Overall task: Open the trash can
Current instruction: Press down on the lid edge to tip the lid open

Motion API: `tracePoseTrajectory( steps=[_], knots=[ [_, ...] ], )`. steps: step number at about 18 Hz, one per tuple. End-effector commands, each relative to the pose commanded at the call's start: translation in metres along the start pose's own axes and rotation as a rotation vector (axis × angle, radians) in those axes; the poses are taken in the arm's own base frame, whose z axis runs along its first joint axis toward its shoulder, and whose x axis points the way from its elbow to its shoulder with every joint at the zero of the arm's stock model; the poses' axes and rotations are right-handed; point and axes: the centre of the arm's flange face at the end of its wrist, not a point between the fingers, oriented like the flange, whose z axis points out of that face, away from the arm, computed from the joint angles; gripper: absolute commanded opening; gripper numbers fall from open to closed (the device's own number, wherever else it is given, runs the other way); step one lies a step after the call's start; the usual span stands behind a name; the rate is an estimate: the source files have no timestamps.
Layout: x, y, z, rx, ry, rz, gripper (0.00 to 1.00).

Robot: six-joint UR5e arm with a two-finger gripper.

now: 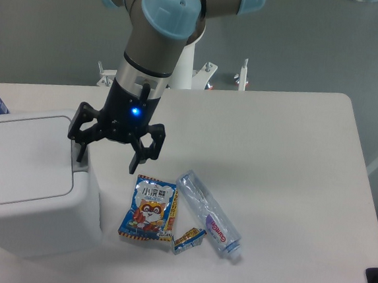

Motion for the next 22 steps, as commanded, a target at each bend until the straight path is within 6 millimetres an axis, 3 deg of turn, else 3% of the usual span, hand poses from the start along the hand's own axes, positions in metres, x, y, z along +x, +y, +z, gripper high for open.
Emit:
tracePoseTrajectory(
  steps=[22],
  knots=[
    [-0.0011, 0.0049, 0.0012, -0.006, 0.000, -0.005, 1.00]
  ],
)
